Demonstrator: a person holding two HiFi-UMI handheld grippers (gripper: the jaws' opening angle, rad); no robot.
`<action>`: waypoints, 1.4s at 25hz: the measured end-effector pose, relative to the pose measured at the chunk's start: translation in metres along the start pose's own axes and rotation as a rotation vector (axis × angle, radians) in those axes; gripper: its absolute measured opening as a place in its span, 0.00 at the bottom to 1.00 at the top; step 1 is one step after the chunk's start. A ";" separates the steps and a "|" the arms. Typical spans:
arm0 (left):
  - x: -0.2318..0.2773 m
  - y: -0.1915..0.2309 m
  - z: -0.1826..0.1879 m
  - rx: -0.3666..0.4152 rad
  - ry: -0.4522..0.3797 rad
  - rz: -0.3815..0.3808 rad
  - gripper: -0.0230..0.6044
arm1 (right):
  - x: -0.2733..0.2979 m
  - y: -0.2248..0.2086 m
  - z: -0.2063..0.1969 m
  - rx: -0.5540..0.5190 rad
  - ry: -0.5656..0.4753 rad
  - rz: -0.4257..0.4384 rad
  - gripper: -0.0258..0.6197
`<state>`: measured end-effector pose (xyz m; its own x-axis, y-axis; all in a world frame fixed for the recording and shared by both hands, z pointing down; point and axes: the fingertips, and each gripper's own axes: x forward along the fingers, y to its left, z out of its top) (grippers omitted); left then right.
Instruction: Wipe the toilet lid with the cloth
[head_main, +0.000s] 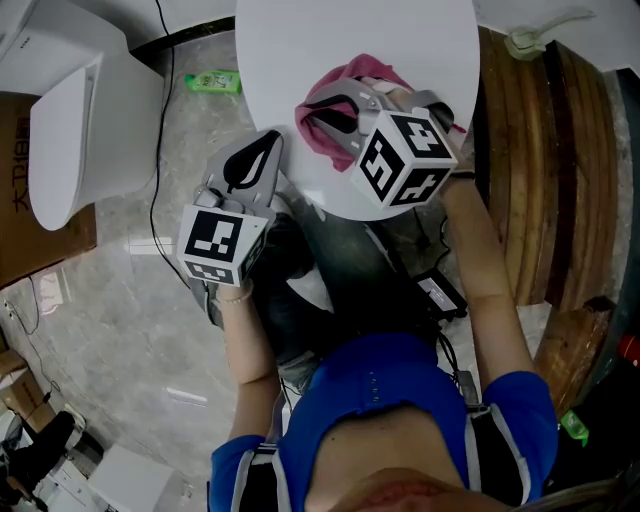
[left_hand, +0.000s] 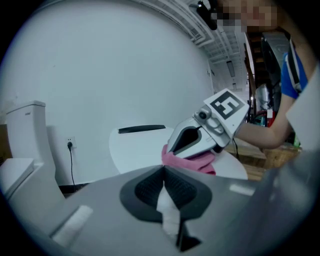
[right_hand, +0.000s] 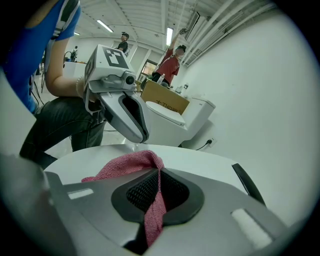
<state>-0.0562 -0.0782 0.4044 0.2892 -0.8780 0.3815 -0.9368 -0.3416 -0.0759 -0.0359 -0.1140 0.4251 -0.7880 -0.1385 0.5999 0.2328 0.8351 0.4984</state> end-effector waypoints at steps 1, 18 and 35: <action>-0.001 0.001 0.000 -0.002 -0.001 0.005 0.04 | 0.001 0.000 0.001 -0.003 -0.001 0.003 0.05; -0.015 0.019 -0.001 -0.017 -0.012 0.092 0.04 | 0.020 0.011 0.025 -0.049 -0.010 0.048 0.05; -0.018 0.021 -0.007 -0.015 0.014 0.110 0.04 | 0.028 0.023 0.038 -0.083 -0.020 0.070 0.05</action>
<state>-0.0821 -0.0677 0.4022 0.1821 -0.9050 0.3844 -0.9655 -0.2387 -0.1046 -0.0740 -0.0782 0.4291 -0.7792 -0.0704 0.6229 0.3329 0.7955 0.5063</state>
